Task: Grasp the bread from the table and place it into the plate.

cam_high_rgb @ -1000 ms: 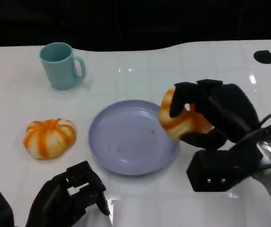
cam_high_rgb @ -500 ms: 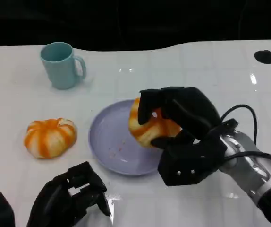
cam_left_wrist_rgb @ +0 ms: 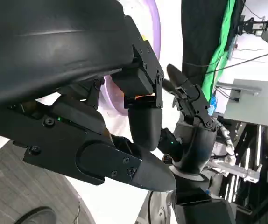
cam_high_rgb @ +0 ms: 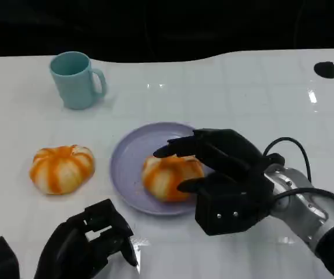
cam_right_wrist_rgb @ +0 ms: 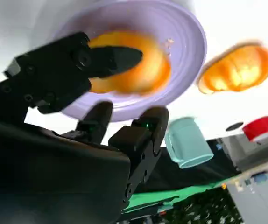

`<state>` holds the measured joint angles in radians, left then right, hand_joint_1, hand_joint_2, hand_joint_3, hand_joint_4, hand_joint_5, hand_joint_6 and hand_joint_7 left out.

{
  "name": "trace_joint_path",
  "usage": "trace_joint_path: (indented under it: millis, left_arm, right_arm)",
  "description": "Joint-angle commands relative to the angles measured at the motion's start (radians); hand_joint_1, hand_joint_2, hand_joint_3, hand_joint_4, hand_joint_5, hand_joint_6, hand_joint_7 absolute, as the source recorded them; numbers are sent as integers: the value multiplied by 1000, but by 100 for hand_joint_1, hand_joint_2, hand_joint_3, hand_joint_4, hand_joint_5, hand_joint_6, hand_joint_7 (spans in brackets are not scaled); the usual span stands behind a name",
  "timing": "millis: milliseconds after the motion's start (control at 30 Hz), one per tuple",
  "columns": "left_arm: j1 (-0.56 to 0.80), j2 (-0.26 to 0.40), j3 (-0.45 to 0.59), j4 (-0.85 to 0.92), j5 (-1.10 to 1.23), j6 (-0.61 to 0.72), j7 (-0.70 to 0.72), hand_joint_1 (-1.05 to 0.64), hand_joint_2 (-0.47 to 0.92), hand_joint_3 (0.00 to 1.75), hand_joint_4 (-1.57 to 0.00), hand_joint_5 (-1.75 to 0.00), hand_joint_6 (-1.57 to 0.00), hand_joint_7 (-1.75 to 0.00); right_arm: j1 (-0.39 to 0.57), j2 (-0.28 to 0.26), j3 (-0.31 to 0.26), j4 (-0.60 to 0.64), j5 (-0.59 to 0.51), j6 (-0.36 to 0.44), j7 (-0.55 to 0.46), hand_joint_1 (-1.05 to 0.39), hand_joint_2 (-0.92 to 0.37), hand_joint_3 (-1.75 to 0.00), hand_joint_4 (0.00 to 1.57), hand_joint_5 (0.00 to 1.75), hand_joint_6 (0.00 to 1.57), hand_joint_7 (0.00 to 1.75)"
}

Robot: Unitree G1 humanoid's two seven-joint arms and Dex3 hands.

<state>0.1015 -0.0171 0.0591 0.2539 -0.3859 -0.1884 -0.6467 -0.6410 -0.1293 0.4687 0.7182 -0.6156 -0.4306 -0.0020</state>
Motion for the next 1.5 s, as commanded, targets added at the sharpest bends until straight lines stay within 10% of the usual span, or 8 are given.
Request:
trace_joint_path:
  millis: [33, 400, 733, 1167, 1433, 1500]
  left_arm:
    - [6, 7, 1, -1, 1, -10, 4, -92, 84, 0, -69, -175, -77, -127]
    - [5, 5, 0, 2, 11, -24, 10, -92, 85, 0, -69, -174, -77, -126]
    - [12, 0, -6, -19, -3, 5, 18, -92, 83, 0, -68, -173, -81, -117]
    - [13, 8, -7, -20, 2, -1, 16, -92, 84, 0, -68, -173, -88, -111]
    - [6, 18, 3, -12, -14, 8, 3, -92, 84, 0, -68, -175, -91, -107]
    - [4, 24, 6, -8, -16, 8, 1, -92, 83, 0, -67, -175, -93, -104]
  right_arm:
    - [-6, -23, 1, -47, 4, -5, 24, -64, -92, -28, 0, 37, 30, 0]
    - [88, -83, -26, -262, 30, 12, 78, -66, -92, -28, 0, 29, 23, 0]
    - [292, -179, -116, -533, 147, -52, 125, -63, -92, -28, 4, 60, 32, 5]
    - [571, -179, -256, -570, 468, -305, 139, -43, -92, -26, 58, 94, 78, 29]
    - [687, -168, -311, -630, 663, -252, 226, -32, -88, -48, 66, 143, 75, 90]
    - [715, -162, -322, -638, 692, -231, 239, -25, -73, -75, 69, 153, 74, 111]
